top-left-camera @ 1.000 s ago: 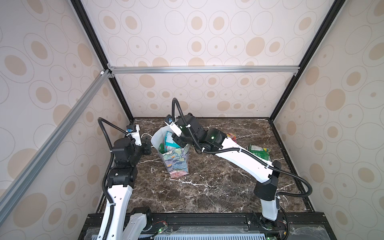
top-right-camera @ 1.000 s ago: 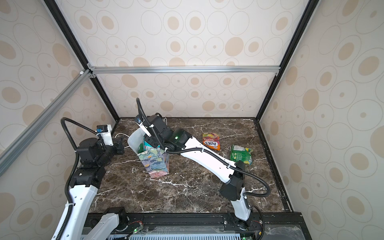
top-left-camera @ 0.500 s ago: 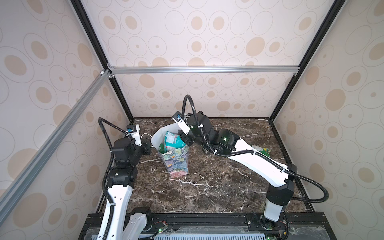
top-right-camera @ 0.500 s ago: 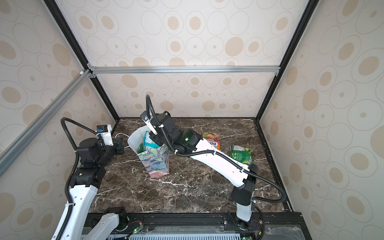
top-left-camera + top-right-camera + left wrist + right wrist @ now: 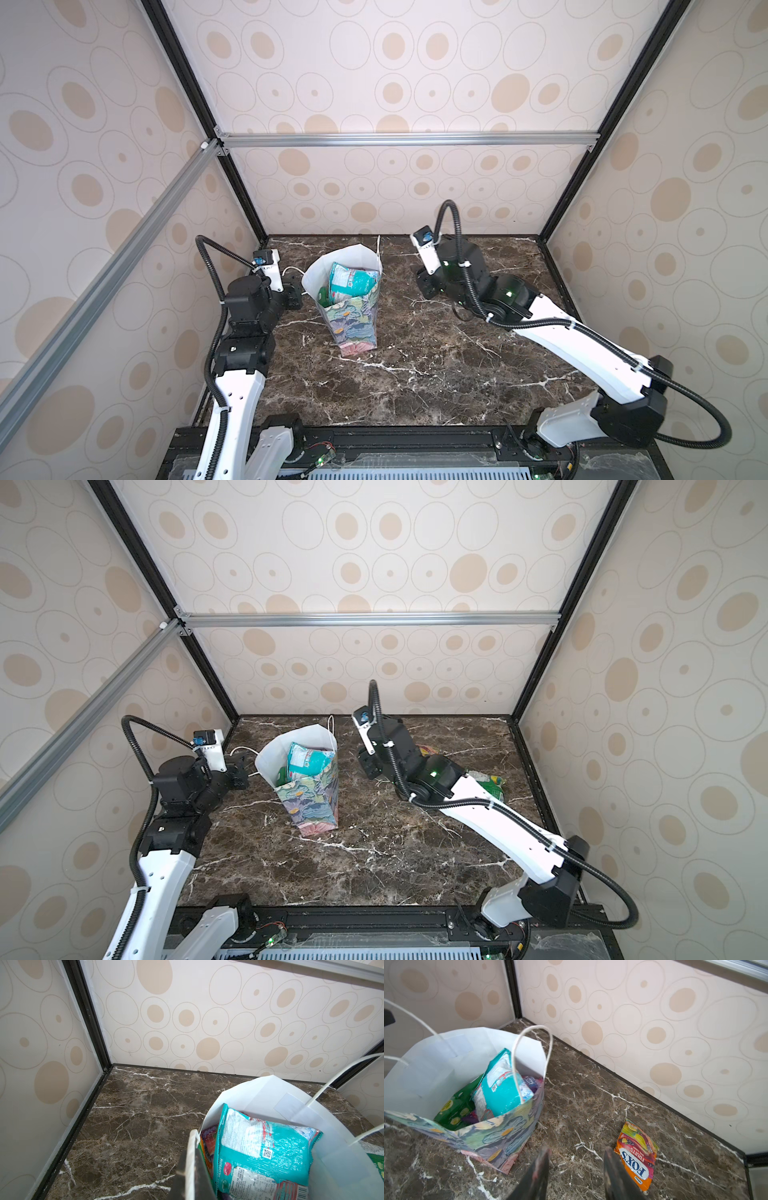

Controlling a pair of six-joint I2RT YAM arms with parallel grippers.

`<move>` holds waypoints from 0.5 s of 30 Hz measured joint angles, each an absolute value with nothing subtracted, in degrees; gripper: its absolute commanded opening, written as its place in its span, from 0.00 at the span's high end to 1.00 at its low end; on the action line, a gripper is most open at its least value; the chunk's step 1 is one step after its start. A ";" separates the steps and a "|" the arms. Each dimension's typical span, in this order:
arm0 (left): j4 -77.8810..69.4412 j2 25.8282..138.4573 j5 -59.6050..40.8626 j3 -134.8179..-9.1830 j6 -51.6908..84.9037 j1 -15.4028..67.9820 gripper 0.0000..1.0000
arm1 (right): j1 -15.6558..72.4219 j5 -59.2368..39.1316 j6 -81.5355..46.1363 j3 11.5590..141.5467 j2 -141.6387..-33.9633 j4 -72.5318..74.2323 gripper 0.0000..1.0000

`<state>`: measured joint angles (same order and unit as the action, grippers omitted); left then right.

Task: Place the snacks into the paper bag
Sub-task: 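Raise the right gripper out of the bag toward the orange Fruits packet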

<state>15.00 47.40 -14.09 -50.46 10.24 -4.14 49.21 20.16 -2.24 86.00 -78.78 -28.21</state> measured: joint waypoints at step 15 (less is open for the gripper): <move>15.05 47.09 -14.04 -50.41 10.24 -4.14 1.00 | 34.70 18.13 -11.99 65.21 -73.08 -28.47 0.58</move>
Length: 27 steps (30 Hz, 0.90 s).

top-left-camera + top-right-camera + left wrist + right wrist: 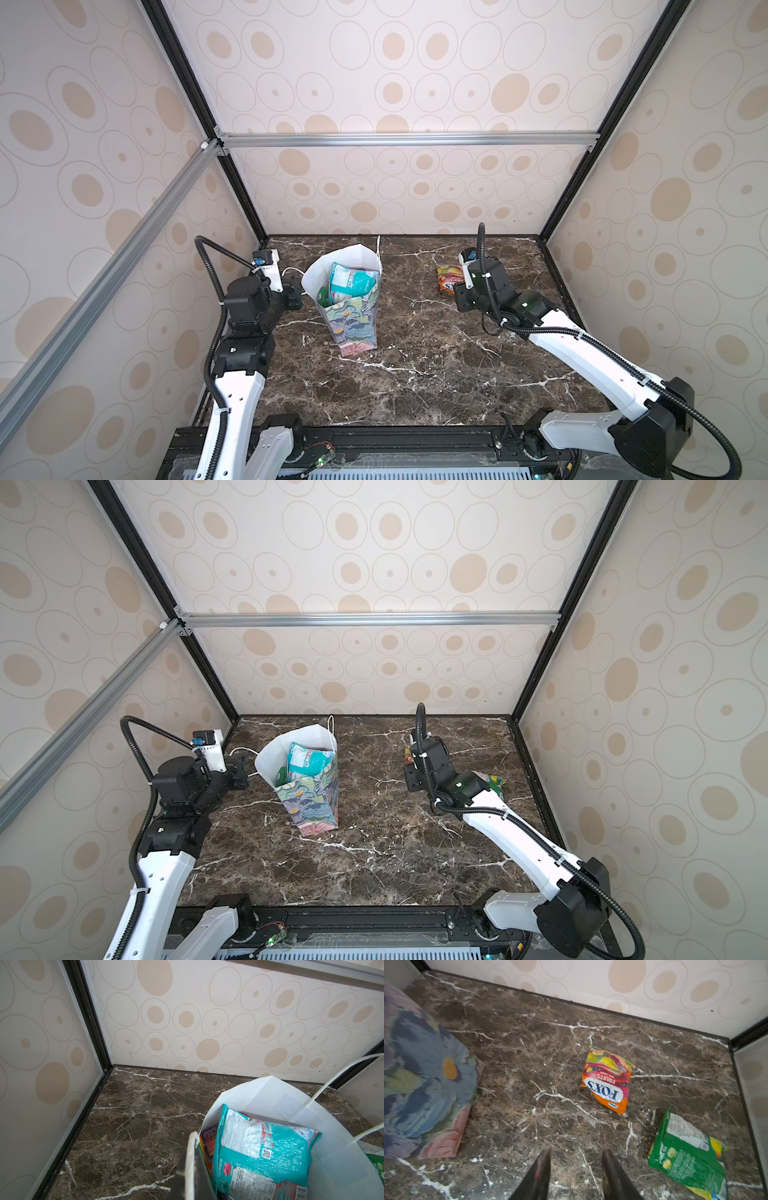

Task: Place the snacks into the paper bag
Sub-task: 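Raise the right gripper out of the bag toward the orange Fruits packet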

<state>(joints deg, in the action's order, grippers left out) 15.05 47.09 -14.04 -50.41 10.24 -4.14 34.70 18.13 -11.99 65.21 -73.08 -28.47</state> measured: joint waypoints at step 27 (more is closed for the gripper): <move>15.05 47.35 -13.82 -50.39 10.24 -4.14 1.00 | 33.93 24.40 -0.86 74.13 -99.20 -29.08 0.54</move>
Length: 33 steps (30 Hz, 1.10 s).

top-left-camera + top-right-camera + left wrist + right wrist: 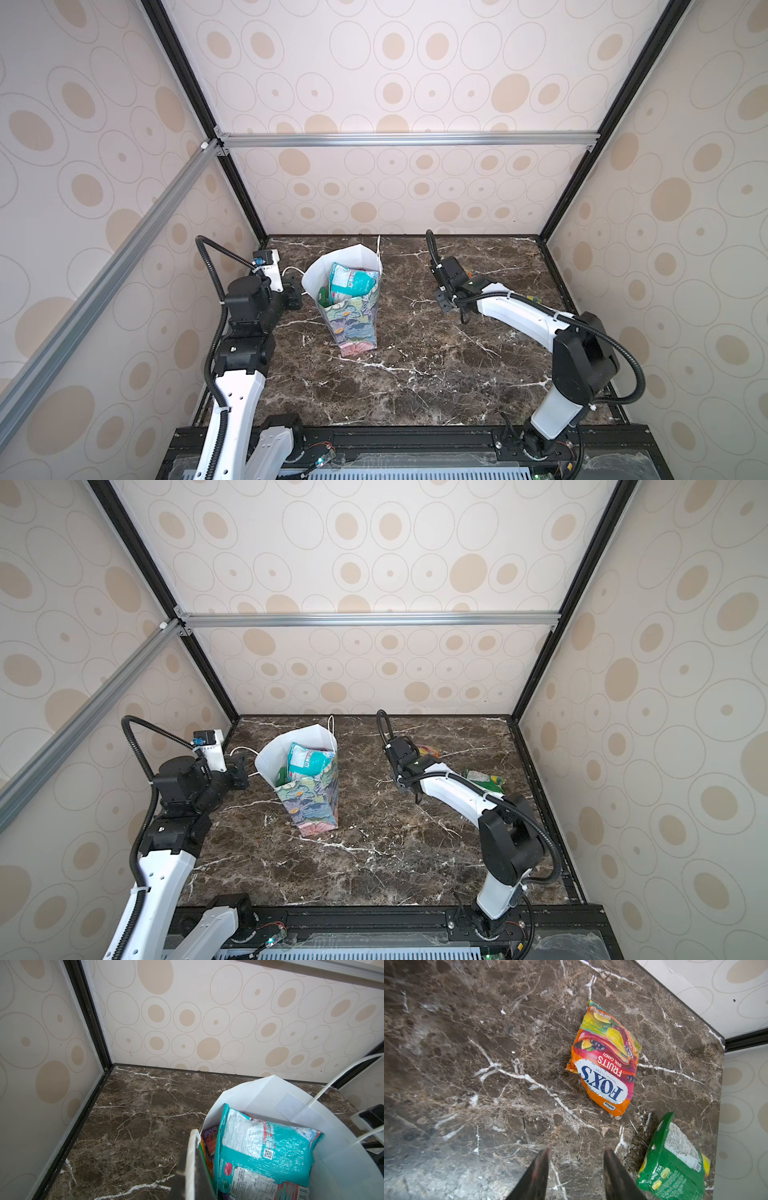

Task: Place the snacks into the paper bag
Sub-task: 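Raise the right gripper out of the bag toward the orange Fruits packet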

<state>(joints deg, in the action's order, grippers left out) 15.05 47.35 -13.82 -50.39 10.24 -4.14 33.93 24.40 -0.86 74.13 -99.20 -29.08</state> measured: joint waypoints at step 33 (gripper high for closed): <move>15.05 47.35 -13.76 -50.39 10.24 -4.14 1.00 | 31.27 29.54 12.97 80.44 -115.92 -23.75 0.55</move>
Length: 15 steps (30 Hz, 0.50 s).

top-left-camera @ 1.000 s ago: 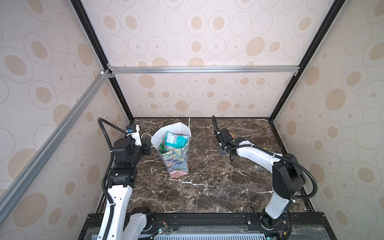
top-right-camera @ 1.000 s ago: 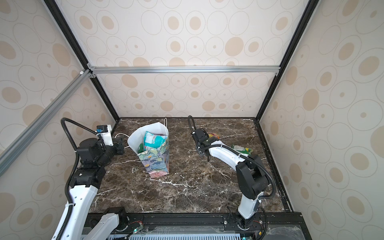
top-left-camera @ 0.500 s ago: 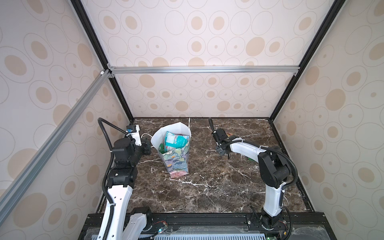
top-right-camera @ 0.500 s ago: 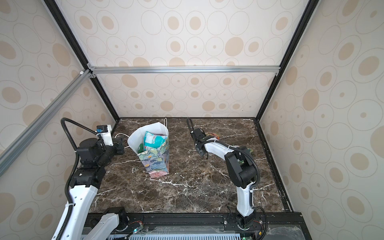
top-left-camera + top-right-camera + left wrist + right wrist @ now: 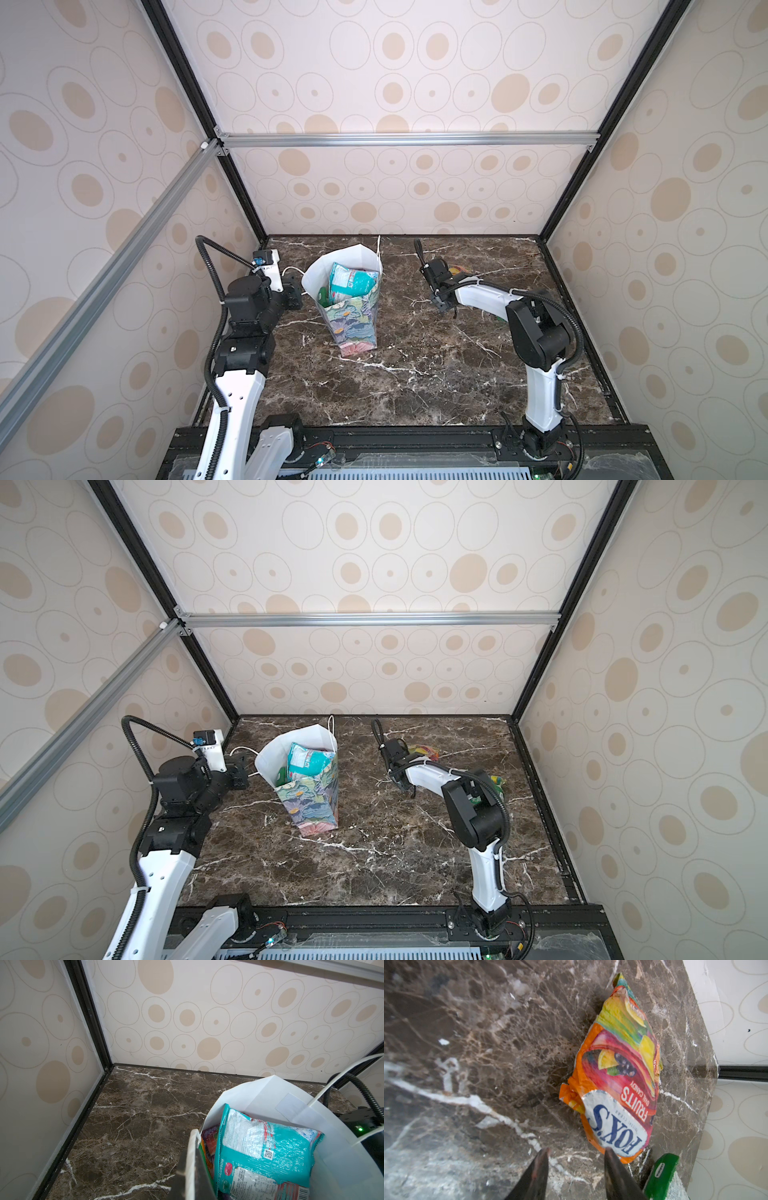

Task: Place the snacks into the paper bag
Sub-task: 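Raise the right gripper out of the bag toward the orange Fruits packet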

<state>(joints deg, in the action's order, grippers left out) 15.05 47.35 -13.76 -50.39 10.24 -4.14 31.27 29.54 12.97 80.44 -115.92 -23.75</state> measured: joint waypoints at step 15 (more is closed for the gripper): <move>15.05 47.35 -13.54 -50.39 10.24 -4.14 1.00 | 31.27 31.33 15.70 80.44 -116.79 -20.93 0.59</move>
